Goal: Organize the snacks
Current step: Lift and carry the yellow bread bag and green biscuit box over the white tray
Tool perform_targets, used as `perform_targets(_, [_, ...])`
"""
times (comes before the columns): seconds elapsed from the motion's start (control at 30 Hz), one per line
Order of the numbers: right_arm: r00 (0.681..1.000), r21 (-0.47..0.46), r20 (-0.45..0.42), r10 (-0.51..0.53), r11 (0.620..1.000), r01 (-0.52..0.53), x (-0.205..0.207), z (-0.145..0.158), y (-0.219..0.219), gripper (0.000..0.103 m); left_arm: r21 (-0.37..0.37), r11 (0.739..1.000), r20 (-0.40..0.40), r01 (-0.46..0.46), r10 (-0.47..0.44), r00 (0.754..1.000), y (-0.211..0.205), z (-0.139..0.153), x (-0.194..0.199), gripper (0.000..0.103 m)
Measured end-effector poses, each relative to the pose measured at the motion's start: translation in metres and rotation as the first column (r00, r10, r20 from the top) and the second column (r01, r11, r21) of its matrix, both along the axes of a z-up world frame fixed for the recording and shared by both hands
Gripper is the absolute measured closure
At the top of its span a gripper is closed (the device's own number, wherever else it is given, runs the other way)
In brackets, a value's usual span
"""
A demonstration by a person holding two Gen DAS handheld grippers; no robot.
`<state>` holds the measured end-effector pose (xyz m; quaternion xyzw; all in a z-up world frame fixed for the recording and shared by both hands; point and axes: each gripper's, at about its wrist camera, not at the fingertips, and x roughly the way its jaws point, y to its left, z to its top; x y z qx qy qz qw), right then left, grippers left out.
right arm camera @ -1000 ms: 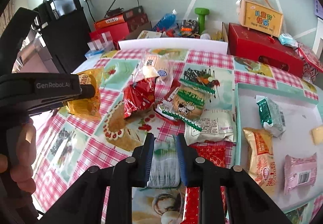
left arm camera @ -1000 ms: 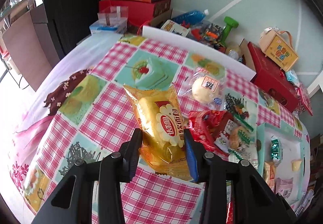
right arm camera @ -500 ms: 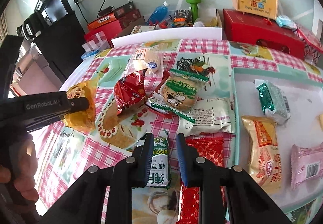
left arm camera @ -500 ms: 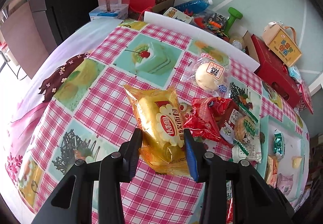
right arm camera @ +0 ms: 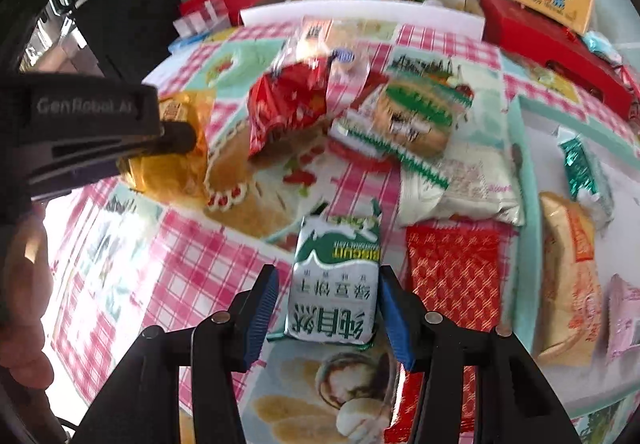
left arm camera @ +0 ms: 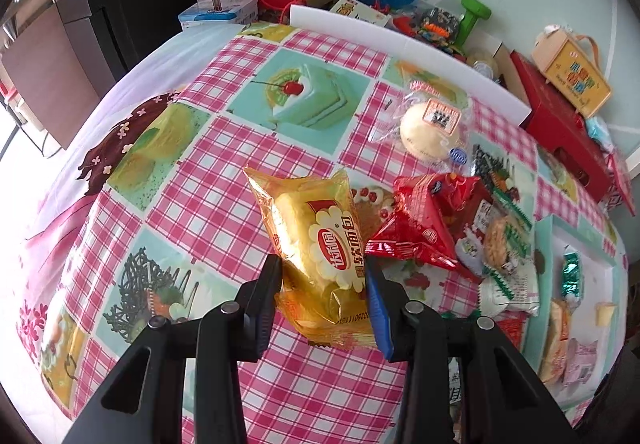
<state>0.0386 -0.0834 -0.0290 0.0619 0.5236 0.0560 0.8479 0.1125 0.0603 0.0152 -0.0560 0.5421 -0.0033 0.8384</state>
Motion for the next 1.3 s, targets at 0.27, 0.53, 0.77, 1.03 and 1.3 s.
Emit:
perform_targets(0.27, [1.000, -0.013, 0.000, -0.015, 1.000, 0.015, -0.002, 0.002, -0.005, 0.060, 0.051, 0.999, -0.009, 0.007, -0.007, 1.000, -0.007, -0.006, 0.001, 0.061])
perform_targets(0.53, [0.996, 0.042, 0.084, -0.026, 0.999, 0.023, -0.008, 0.029, -0.018, 0.060, 0.034, 0.999, 0.040, -0.036, 0.035, 0.999, -0.001, 0.008, -0.004, 0.061])
perform_targets(0.77, [0.978, 0.086, 0.196, -0.075, 0.995, 0.059, -0.021, 0.063, -0.031, 0.060, 0.009, 0.999, 0.114, -0.042, 0.041, 0.993, -0.005, 0.032, -0.012, 0.061])
perform_targets(1.03, [0.955, 0.103, 0.250, -0.159, 0.985, 0.137, -0.030, 0.082, -0.060, 0.060, -0.014, 1.000, 0.195, -0.005, 0.008, 0.981, -0.023, 0.057, -0.024, 0.061])
perform_targets(1.3, [0.912, 0.104, 0.254, -0.322, 0.947, 0.305, -0.040, 0.085, -0.124, 0.060, -0.047, 0.992, 0.205, 0.115, -0.103, 0.973, -0.061, 0.063, -0.030, 0.061])
